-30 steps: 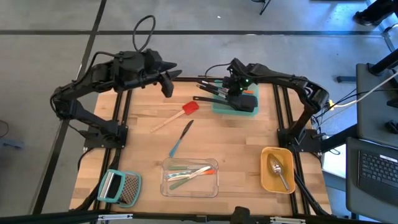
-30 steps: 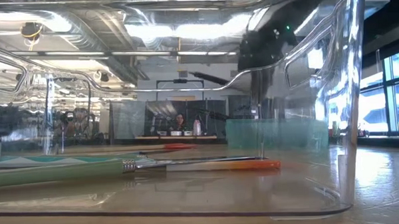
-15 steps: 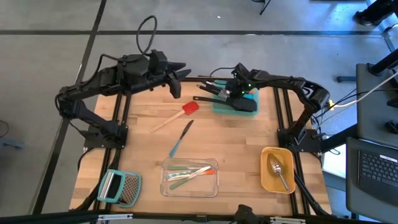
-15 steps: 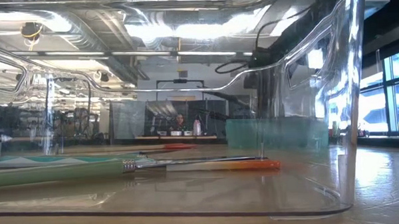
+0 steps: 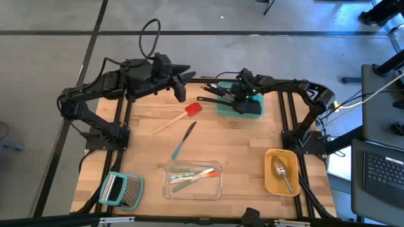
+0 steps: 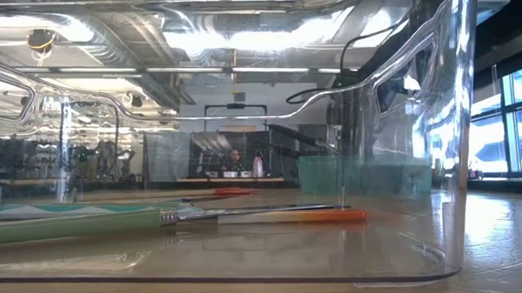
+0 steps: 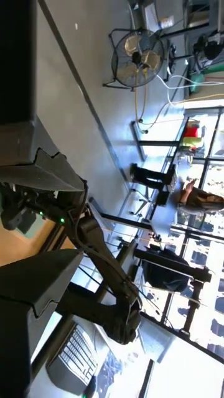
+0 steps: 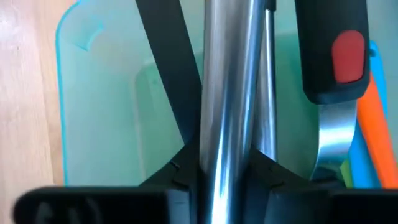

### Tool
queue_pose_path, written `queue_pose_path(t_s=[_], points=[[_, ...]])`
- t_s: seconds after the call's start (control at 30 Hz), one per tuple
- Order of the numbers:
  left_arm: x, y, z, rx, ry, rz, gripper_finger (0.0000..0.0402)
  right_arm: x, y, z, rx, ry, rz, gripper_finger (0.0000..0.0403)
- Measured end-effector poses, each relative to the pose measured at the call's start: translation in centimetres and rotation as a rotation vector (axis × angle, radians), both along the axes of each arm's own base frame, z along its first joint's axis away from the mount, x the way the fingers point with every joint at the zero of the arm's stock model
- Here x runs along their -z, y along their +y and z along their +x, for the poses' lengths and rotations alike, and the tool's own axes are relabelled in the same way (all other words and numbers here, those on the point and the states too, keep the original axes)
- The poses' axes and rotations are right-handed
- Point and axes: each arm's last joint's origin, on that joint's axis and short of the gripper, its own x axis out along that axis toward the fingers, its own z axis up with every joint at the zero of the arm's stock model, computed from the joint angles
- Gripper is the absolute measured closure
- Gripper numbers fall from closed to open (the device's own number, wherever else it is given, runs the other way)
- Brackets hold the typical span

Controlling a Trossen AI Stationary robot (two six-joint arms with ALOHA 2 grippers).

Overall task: Pick & Place Kitchen Items
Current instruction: Put the black spatula into the green bin, then put the blue table knife into the transparent bin

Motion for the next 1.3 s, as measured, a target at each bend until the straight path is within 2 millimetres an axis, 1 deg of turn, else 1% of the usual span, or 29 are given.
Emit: queue_pose_path(t_s=[0.03, 0.17, 0.23, 0.3, 0.4, 0.53, 0.8, 0.93, 1.17, 1.3], points=[[0.0, -0.1, 0.0, -0.002, 0.004, 0.007, 0.0245, 0.0, 0.0, 0.0, 0.001, 0.004, -0.001, 0.0322], [0.0, -0.6, 0.0, 0.001, 0.015, 0.027, 0.0245, 0.1, 0.1, -0.1, 0.001, 0.014, 0.008, 0.0254], [0.0, -0.7, 0.0, -0.004, 0.019, 0.034, 0.0245, 0.1, 0.1, -0.1, 0.004, 0.016, 0.012, 0.0228], [0.0, -0.9, 0.0, -0.010, 0.029, 0.052, 0.0245, 0.1, 0.1, -0.2, 0.022, 0.021, 0.024, 0.0209], [0.0, -1.1, 0.0, -0.021, 0.045, 0.080, 0.0245, -0.2, 0.0, -0.1, 0.054, 0.038, 0.045, 0.0192], [0.0, -1.1, 0.0, -0.021, 0.058, 0.099, 0.0245, -1.2, -0.2, 0.0, 0.090, 0.101, 0.080, 0.0187], [0.0, -1.1, -0.1, -0.015, 0.088, 0.132, 0.0245, -5.0, -0.7, 0.7, 0.085, 0.144, 0.127, 0.0186], [0.0, -1.1, -0.1, -0.012, 0.103, 0.153, 0.0245, -7.0, -0.6, 1.3, 0.066, 0.150, 0.137, 0.0186], [0.2, -1.0, -0.1, -0.010, 0.136, 0.168, 0.0245, -11.4, 0.7, 3.1, -0.016, 0.114, 0.129, 0.0186], [0.9, -0.7, -0.3, -0.033, 0.208, 0.164, 0.0245, -13.0, 1.8, 4.3, -0.086, 0.034, 0.159, 0.0186]])
